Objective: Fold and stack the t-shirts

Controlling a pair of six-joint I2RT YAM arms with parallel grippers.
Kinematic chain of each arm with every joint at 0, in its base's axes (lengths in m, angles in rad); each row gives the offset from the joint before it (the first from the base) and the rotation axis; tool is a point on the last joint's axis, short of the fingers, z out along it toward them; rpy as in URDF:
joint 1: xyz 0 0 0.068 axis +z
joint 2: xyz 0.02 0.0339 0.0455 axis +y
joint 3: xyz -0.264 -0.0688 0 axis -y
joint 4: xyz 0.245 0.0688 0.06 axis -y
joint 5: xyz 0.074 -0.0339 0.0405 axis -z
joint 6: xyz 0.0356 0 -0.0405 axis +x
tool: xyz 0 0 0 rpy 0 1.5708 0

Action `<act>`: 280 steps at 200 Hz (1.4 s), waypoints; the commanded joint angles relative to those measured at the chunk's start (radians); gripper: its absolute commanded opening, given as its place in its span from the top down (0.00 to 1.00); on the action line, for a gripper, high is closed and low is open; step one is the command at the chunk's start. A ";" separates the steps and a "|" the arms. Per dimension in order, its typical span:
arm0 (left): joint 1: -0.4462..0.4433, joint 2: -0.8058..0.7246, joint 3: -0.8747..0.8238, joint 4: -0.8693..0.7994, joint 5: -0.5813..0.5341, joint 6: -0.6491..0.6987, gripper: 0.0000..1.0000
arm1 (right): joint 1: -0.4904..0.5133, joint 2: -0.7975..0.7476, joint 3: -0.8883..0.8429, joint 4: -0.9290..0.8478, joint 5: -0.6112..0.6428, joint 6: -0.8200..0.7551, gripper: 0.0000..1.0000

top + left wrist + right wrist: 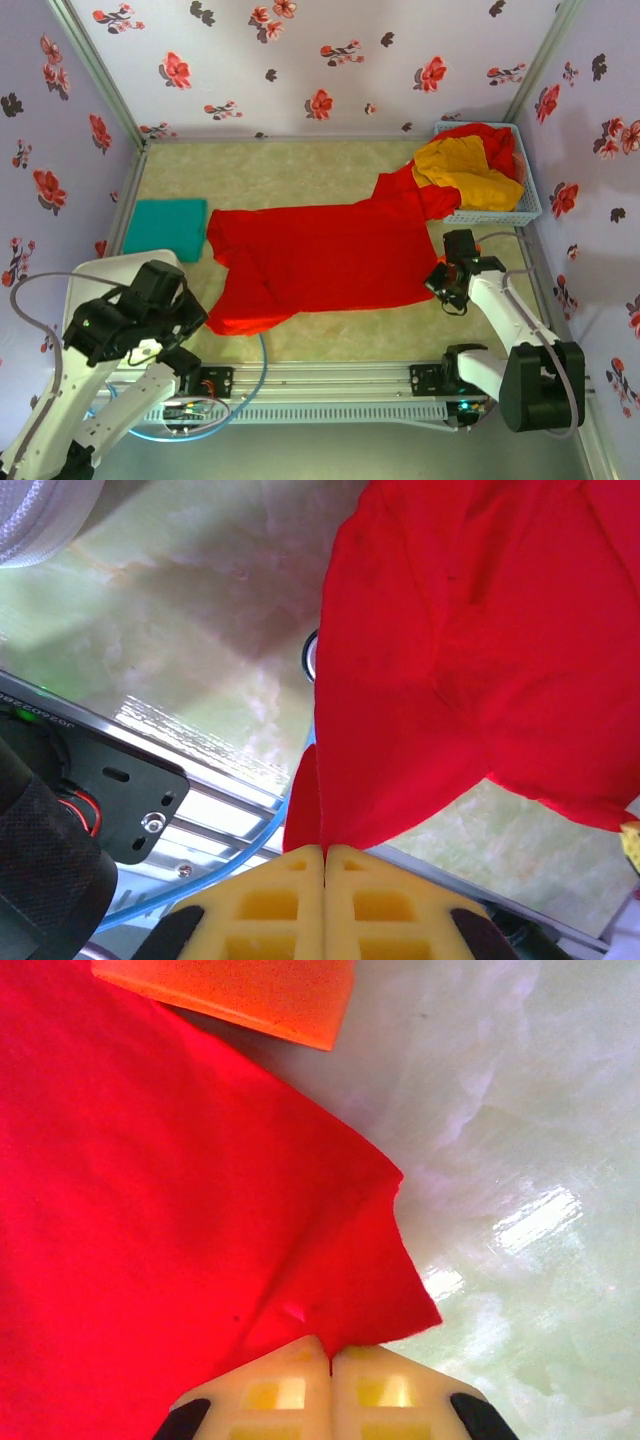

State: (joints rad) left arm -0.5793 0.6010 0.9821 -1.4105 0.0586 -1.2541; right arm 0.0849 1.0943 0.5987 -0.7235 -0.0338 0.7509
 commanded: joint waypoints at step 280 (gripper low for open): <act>-0.026 0.276 0.136 0.121 -0.295 0.044 1.00 | -0.004 0.082 0.116 -0.057 -0.034 -0.045 1.00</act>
State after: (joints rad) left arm -0.6399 0.8154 1.0473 -1.3754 -0.2031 -1.3514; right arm 0.0849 1.2167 0.6601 -0.7059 -0.0998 0.7250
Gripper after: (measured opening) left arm 0.046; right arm 0.045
